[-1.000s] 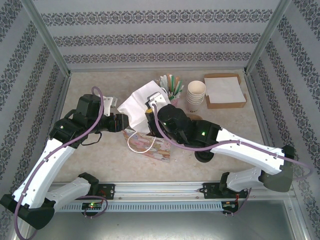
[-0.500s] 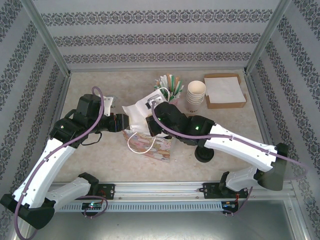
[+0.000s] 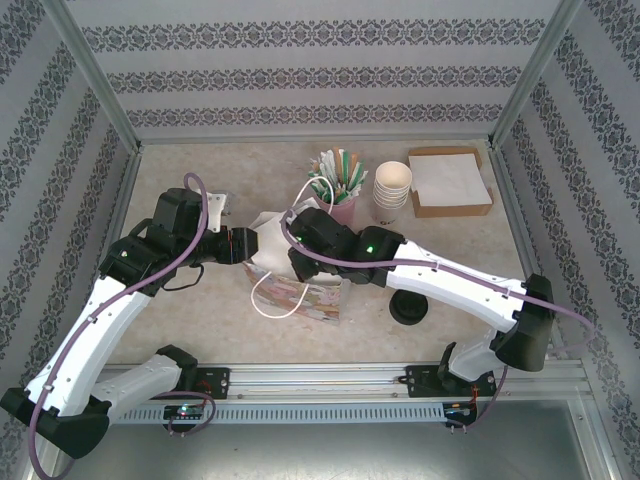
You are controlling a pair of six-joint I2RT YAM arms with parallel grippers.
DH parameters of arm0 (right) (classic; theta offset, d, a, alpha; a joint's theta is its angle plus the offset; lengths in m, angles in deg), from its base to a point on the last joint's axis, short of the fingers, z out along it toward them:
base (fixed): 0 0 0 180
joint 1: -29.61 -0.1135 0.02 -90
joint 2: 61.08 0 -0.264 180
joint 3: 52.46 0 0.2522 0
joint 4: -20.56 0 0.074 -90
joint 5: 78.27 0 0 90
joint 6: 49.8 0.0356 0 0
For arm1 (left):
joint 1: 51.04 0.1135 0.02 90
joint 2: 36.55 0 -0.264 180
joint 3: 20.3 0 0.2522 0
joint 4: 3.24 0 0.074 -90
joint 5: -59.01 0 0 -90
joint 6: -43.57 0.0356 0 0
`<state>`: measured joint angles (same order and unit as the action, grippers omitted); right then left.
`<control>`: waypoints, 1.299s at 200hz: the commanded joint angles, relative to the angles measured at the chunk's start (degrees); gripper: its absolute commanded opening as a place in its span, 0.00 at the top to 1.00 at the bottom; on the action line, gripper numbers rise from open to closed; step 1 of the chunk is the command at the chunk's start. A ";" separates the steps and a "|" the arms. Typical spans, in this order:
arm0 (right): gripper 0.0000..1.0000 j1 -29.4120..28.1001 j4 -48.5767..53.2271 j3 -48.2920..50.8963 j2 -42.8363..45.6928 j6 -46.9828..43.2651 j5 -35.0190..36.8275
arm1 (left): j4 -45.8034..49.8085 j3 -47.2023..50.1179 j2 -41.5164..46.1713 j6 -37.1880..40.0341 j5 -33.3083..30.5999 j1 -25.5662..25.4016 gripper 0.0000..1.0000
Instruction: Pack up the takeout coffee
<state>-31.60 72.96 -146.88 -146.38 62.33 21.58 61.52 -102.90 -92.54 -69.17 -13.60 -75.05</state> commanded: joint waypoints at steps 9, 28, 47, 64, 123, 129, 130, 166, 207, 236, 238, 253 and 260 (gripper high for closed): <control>0.97 0.81 -0.59 -1.79 0.20 -1.00 -3.58 | -0.42 0.19 0.13 0.09 -0.90 -0.75 0.43; 0.82 1.22 -3.08 -1.37 1.79 -0.60 -4.82 | -0.42 0.23 0.08 0.10 -1.04 -0.77 0.43; 0.68 1.70 -4.67 -1.25 3.71 -0.59 -4.81 | -0.45 0.27 0.00 0.14 -0.96 -0.72 0.43; 0.64 1.99 -5.43 -1.27 5.52 -0.60 -4.07 | -0.49 0.24 0.04 0.17 -1.07 -0.71 0.43; 0.56 2.31 -8.47 2.26 13.72 -1.65 4.56 | -0.56 0.27 0.03 0.18 -1.22 -0.76 0.43; 0.55 2.53 -8.73 2.88 14.55 -1.73 5.35 | -0.57 0.28 0.03 0.22 -1.27 -0.70 0.43; 0.55 2.56 -8.78 2.97 14.72 -1.82 5.44 | -0.52 0.28 0.02 0.23 -1.24 -0.74 0.43; 0.53 2.85 -10.81 6.02 20.41 -4.72 11.04 | 0.32 -1.02 0.50 1.57 -1.34 -0.75 0.43; 0.44 2.85 -15.32 12.54 32.39 -10.27 22.36 | -0.86 -3.84 3.76 4.06 -5.42 -0.71 0.36; 0.33 2.85 -17.41 18.02 40.19 -14.04 30.45 | -6.98 -2.15 7.68 4.54 -11.58 -0.71 0.28; 0.32 2.85 -17.68 18.33 40.73 -14.37 31.08 | -7.59 -1.86 7.92 4.55 -12.07 -0.71 0.27; 0.24 3.09 -19.91 22.13 44.55 -16.92 36.64 | -12.31 0.64 9.65 5.19 -16.49 -0.77 0.14; 0.20 3.34 -21.15 23.95 46.16 -18.56 39.03 | -14.69 2.19 10.30 6.45 -18.99 -0.78 0.07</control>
<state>-28.98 56.32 -127.91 -104.00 49.95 48.44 56.34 -103.97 -84.45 -65.41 -23.44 -75.05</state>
